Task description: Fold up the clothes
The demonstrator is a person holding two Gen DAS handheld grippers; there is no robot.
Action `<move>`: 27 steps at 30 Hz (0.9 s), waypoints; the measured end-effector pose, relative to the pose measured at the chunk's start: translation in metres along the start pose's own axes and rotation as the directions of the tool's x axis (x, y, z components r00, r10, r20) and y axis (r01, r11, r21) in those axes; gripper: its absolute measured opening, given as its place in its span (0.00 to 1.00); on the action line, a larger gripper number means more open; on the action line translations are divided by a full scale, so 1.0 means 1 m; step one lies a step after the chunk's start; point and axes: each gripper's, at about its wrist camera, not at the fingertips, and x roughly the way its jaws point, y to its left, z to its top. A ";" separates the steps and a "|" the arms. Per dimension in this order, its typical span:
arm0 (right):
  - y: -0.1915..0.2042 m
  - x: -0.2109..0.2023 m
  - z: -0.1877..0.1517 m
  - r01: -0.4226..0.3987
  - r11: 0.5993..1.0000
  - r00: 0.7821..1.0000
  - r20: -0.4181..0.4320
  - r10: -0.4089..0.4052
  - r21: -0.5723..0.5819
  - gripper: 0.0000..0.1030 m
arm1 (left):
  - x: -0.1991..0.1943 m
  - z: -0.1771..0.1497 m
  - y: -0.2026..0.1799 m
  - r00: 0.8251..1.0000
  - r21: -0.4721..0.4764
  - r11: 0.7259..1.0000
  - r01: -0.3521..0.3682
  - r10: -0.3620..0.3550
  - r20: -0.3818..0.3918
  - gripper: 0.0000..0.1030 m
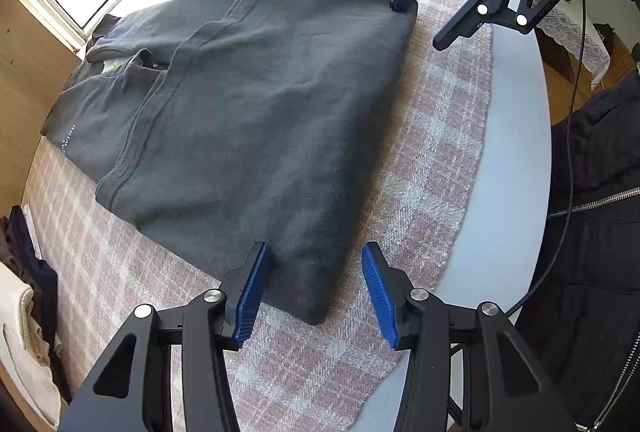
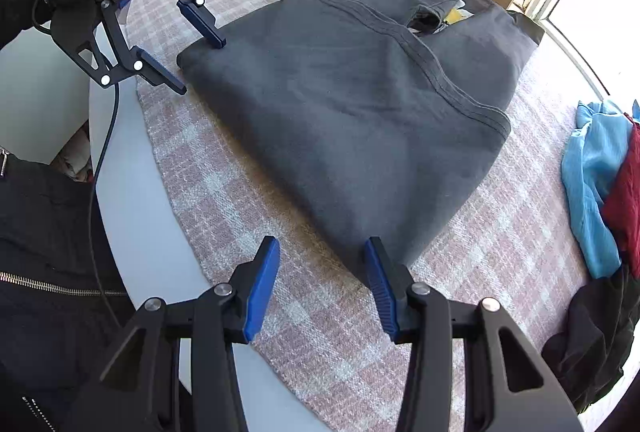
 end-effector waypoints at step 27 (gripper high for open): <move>-0.053 -0.044 0.030 -0.037 0.999 0.999 0.004 0.037 0.031 0.06 | -0.069 0.006 0.089 0.986 -0.048 0.997 0.052 -0.043 0.159 0.08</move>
